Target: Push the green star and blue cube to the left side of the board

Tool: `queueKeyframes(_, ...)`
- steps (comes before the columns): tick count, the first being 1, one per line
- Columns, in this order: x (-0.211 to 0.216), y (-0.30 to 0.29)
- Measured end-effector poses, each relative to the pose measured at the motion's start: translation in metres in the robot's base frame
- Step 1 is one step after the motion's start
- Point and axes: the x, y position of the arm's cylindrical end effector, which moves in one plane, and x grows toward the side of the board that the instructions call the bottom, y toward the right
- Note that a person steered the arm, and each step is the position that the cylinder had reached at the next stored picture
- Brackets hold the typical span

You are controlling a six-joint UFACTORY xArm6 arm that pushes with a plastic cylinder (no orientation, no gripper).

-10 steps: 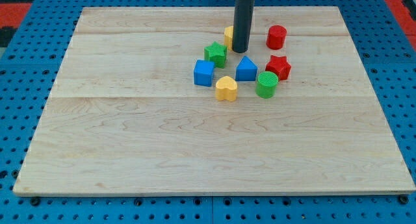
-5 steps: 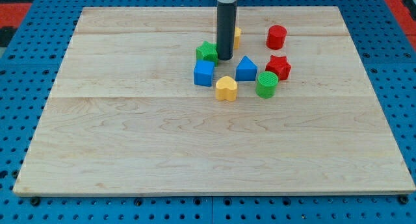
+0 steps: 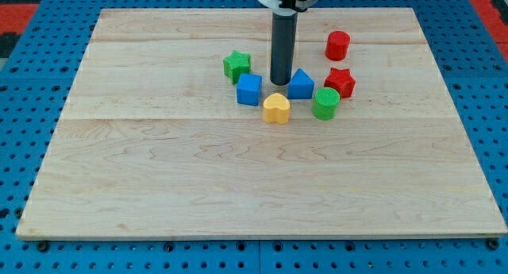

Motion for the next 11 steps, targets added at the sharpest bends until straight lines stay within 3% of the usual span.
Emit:
queueKeyframes(4,0.025,-0.019)
queueKeyframes(9,0.000,-0.034)
queueKeyframes(11,0.023,-0.034)
